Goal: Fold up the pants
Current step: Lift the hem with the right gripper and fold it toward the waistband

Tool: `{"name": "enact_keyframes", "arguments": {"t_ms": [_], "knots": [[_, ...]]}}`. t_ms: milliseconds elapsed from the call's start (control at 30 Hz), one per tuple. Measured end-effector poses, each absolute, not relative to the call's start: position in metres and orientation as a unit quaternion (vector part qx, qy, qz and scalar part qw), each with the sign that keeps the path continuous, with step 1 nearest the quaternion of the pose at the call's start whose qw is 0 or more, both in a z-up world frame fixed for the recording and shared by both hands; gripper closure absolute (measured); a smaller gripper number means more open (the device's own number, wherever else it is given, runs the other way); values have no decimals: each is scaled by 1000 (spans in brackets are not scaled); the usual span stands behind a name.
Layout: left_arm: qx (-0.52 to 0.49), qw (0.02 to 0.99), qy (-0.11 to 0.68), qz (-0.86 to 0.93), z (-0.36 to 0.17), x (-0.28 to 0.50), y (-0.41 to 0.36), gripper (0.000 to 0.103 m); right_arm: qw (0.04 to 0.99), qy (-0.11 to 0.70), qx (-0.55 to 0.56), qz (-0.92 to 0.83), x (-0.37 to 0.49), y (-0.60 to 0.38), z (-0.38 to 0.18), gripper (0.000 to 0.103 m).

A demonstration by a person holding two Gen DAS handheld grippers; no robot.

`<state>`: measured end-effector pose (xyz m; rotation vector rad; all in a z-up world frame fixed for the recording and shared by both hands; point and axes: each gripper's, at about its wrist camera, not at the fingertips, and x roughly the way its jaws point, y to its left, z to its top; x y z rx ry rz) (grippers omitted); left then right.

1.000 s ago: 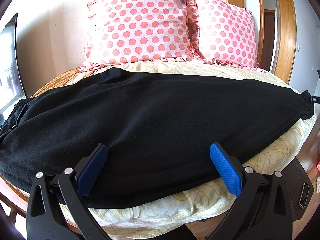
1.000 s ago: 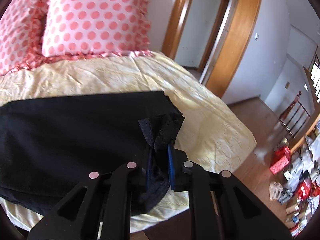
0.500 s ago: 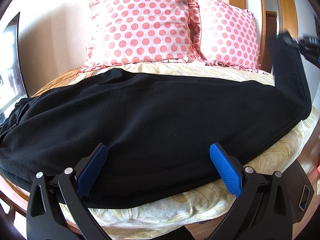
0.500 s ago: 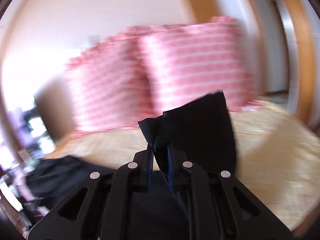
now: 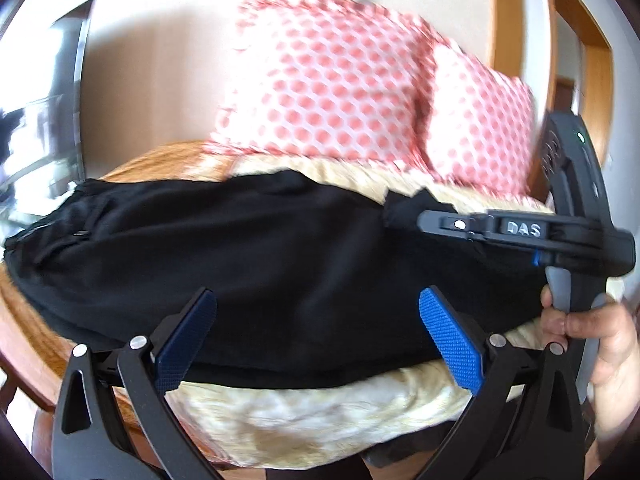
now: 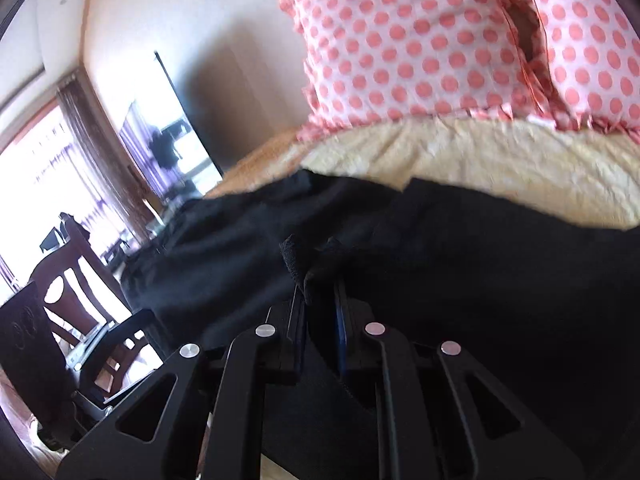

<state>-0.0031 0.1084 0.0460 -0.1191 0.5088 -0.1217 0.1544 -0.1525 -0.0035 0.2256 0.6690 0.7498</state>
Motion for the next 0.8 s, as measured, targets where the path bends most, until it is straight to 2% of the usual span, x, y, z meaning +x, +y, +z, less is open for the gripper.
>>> {"name": "enact_keyframes", "arguments": {"t_ms": [133,267,400,667,767,800], "knots": [[-98,967,232,-28,56,-6,139,2,852,351,72,380,152,-123,-20,91],[-122,969,213,2,62,-8,163,2,858,316,144,379,150,-144,-17,91],[-122,968,221,17,65,-6,170,2,864,340,61,367,141,-119,-29,91],[-121,964,233,37,56,-11,174,2,857,345,31,382,131,-125,-38,90],[-127,963,233,43,56,-13,179,2,854,342,28,390,126,-128,-38,86],[-128,963,232,46,56,-14,181,2,850,345,34,395,124,-130,-38,78]]}}
